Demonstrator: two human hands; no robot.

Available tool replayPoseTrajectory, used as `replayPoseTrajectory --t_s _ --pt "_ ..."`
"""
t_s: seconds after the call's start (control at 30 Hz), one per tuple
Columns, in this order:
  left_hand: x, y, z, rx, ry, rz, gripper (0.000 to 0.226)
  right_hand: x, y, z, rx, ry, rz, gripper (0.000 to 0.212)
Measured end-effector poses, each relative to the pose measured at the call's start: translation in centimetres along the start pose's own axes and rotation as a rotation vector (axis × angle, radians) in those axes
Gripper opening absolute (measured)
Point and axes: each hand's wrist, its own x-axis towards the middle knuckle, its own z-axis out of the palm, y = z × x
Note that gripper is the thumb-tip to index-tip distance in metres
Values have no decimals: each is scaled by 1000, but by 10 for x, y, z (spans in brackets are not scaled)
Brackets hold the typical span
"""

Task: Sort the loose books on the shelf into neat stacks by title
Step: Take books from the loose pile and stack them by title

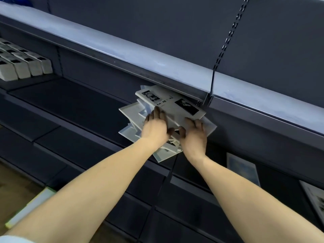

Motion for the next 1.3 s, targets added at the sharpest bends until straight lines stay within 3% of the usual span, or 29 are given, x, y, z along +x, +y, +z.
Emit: replayPoseTrajectory --t_s 0.1,0.23,0.37,0.5,0.83,1.0,1.17,1.3 --pt "0 -3 -1 -93 41 18 81 -9 -16 2 26 -12 -88 33" --pt "-2 -14 2 -21 32 133 68 -14 -23 5 83 68 -200 33" --pt "-4 -23 1 0 85 163 61 2 -8 7 102 26 47 53" --pt "-11 -30 -4 54 109 224 62 19 14 -1 11 -127 345 75" --pt "-13 -26 -6 25 48 153 69 21 15 -14 11 -54 534 92" --pt "-15 -19 -7 207 98 208 62 26 15 -13 135 7 602 79" --pt "-21 5 -13 303 160 317 35 17 21 -8 148 118 579 62" --pt "-12 17 -17 193 134 194 39 4 25 -14 315 240 564 47"
